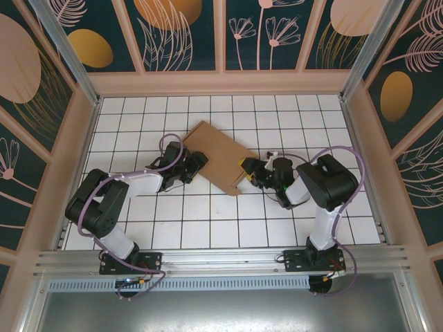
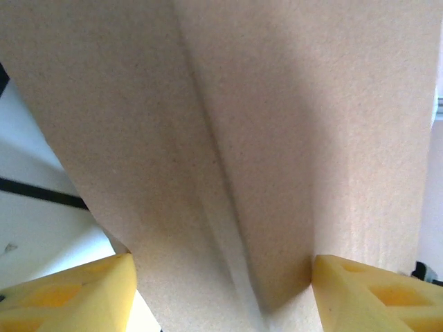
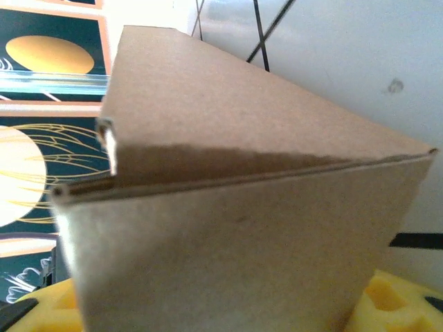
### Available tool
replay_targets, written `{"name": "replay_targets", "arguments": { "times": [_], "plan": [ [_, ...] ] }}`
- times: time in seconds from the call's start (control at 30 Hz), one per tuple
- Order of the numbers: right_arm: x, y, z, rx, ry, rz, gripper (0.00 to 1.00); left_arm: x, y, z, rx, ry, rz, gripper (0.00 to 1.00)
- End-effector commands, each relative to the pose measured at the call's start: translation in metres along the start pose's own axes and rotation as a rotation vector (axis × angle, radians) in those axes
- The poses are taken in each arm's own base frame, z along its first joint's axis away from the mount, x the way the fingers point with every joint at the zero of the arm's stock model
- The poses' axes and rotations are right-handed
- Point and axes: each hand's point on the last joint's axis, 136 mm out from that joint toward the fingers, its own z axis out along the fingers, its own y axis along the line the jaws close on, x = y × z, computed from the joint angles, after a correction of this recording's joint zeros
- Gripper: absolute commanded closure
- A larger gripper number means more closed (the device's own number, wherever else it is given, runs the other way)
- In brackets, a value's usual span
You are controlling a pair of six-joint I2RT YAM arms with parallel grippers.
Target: Fold the paper box
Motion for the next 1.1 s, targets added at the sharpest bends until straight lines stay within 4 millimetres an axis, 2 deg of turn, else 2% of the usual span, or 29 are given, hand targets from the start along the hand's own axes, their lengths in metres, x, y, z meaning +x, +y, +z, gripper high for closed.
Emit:
{"name": "replay_targets", "arguments": {
  "times": [0.0, 0.13, 0.37, 0.47, 0.6, 0.73, 0.83, 0.9, 1.0, 1.07],
  "plan": [
    [0.030, 0.038, 0.002, -0.180, 0.157, 0.057, 0.66, -0.016, -0.021, -0.001, 0.086, -0.087, 0.091, 0.35],
    [0.038, 0.052, 0.001, -0.237, 0.201, 0.075, 0.70, -0.008, -0.027, 0.003, 0.171, -0.058, 0.104, 0.39],
    [0.041, 0.060, 0.003, -0.216, 0.240, 0.058, 0.70, -0.001, -0.045, -0.001, 0.286, -0.026, 0.137, 0.42],
    [0.024, 0.059, -0.003, -0.189, 0.205, 0.069, 0.77, -0.010, -0.051, -0.017, 0.232, -0.081, 0.239, 0.35],
    [0.003, 0.053, -0.011, -0.117, 0.174, 0.072, 0.80, -0.043, -0.041, -0.057, 0.023, -0.273, 0.394, 0.27],
    [-0.011, 0.053, -0.016, -0.069, 0.169, 0.048, 0.81, -0.050, -0.061, -0.091, -0.010, -0.329, 0.633, 0.28],
    [-0.016, 0.052, -0.020, -0.048, 0.184, 0.042, 0.80, -0.049, -0.075, -0.102, -0.041, -0.325, 0.769, 0.31],
    [-0.019, 0.055, -0.023, -0.054, 0.193, 0.044, 0.79, -0.044, -0.086, -0.108, -0.114, -0.348, 0.931, 0.31],
    [-0.019, 0.066, -0.030, -0.099, 0.219, 0.047, 0.78, -0.020, -0.099, -0.109, -0.216, -0.366, 1.277, 0.32],
    [-0.020, 0.070, -0.035, -0.113, 0.227, 0.047, 0.78, 0.005, -0.095, -0.105, -0.226, -0.323, 1.528, 0.35]
  ]
}}
